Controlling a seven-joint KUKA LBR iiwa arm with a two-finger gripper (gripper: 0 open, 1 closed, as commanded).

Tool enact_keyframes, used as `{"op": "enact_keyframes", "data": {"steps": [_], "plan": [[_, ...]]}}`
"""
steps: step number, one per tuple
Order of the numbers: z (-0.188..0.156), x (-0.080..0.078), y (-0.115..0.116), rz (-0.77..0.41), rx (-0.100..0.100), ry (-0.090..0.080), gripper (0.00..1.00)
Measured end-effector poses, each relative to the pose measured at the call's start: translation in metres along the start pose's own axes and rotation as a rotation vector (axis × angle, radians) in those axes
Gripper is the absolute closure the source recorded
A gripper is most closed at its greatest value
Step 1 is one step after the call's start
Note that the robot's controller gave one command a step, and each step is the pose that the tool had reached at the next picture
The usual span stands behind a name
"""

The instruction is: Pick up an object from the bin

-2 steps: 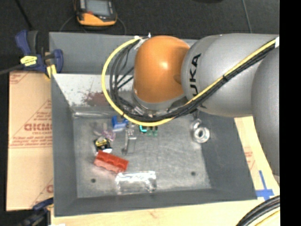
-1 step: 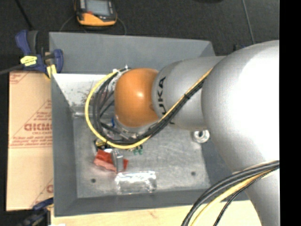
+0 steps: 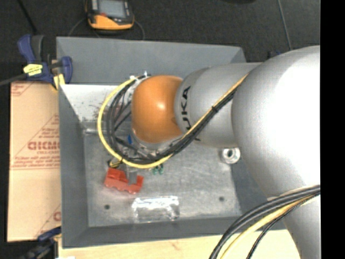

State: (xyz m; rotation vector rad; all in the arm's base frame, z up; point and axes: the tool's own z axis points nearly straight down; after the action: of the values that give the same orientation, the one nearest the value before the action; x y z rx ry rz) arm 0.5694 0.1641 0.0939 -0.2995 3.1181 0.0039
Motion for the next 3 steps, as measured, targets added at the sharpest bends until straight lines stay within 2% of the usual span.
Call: {"op": "enact_keyframes", "data": {"steps": [1,2,3], "plan": [[-0.003,0.041,0.049,0.044,-0.002,0.001,1.00],[-0.124,0.011,0.062,0.013,0.000,-0.005,1.00],[-0.118,0.014,0.062,0.014,0.001,0.005,0.00]]}}
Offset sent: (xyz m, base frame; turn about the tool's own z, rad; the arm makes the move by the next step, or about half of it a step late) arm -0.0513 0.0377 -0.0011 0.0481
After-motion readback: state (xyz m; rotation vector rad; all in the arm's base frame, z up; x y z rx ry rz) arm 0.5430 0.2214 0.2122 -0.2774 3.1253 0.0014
